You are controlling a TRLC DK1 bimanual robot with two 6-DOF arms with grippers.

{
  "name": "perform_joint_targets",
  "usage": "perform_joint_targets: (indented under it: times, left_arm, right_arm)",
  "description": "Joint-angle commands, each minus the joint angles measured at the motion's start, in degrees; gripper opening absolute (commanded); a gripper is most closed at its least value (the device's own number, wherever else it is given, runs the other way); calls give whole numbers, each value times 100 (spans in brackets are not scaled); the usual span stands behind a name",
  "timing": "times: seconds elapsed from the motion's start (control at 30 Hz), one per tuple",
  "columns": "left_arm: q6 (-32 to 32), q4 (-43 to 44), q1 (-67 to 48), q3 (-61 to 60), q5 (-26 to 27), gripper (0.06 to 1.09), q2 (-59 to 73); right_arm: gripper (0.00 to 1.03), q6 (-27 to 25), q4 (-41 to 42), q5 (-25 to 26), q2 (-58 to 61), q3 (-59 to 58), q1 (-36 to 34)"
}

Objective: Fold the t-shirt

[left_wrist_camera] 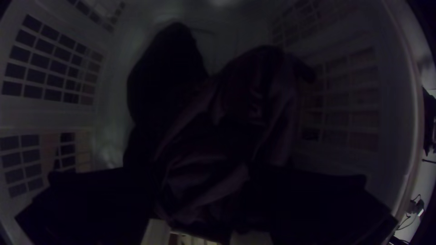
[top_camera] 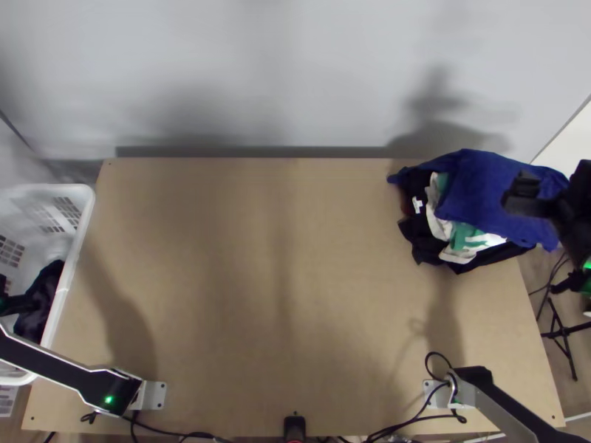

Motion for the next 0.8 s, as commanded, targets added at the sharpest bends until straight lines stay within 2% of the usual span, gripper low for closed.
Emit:
perform_joint_targets:
  times: [0.0,0.13,0.17,0.2,0.23,0.43,0.57,0.67,0.77]
  left_arm:
    - [12,53,-101,332,-78,95,540]
    - [12,193,-145,368,-210,93,654]
    - [20,281,-154,394,-218,80,724]
    - [20,281,-154,412,-218,76,742]
    - [20,281,-171,447,-218,67,795]
    - [20,272,-206,482,-236,9,997]
    - [-217,-123,-189,702,-148,9,847]
    - [-542,-624,-127,851,511,9,223]
    - [-586,-1160,-127,895,1109,10,-673]
  right_arm:
    - [95,21,16,-7,66,91,-77]
    - [93,21,16,-7,154,249,-77]
    - [93,3,16,-7,180,293,-77]
    - [93,3,16,-7,189,301,-77]
    - [93,3,16,-7,198,301,-77]
    - [93,-23,25,-7,233,319,-77]
    - [93,-41,25,-7,242,319,-77]
    - [93,-58,25,-7,242,319,-86]
    - [93,-58,25,-7,242,319,-121]
